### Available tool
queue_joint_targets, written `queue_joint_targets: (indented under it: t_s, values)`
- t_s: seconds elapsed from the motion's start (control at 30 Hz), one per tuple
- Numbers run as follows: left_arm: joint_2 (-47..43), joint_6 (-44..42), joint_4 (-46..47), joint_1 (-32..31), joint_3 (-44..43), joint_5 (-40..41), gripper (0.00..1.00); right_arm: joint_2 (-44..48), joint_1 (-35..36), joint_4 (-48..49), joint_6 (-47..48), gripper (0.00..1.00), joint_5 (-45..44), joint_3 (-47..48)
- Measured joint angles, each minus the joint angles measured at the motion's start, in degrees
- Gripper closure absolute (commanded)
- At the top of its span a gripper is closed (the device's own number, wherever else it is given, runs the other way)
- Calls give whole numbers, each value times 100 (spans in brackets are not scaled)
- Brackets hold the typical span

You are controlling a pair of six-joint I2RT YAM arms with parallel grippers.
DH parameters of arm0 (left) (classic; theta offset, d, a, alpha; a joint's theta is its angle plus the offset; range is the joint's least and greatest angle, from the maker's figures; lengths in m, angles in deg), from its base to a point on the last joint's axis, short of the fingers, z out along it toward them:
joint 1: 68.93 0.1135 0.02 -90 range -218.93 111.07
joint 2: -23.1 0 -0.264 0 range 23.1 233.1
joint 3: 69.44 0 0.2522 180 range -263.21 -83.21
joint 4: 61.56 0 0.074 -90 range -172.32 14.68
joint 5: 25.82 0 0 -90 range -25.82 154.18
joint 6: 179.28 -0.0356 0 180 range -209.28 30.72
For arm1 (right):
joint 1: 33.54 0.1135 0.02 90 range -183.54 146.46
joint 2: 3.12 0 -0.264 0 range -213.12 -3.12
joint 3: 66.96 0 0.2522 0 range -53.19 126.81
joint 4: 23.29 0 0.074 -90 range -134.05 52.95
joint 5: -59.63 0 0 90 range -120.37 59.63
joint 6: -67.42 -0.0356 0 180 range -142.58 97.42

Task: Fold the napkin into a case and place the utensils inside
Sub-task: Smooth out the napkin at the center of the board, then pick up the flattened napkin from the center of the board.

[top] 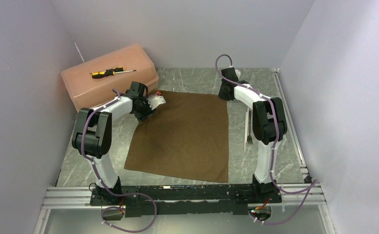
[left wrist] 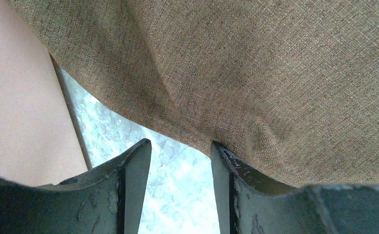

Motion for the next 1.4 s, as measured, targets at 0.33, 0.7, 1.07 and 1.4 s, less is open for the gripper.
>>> queue_joint_targets:
  t_s: [0.33, 0.7, 1.07, 1.4]
  values:
    - [0, 2, 0, 0, 0, 2, 45, -564, -291, -282, -153, 100, 79, 286]
    - [20, 444, -728, 0, -717, -374, 14, -1176, -382, -643, 168, 95, -101, 1425]
    - [-940, -673, -2573, 184, -1158, -1753, 13, 1915, 1425, -1016, 1058, 33, -667, -522]
    - [-3171, -3027, -4439, 234, 1558, -1891, 15, 4288, 2815, -1541, 1176, 31, -289, -3086]
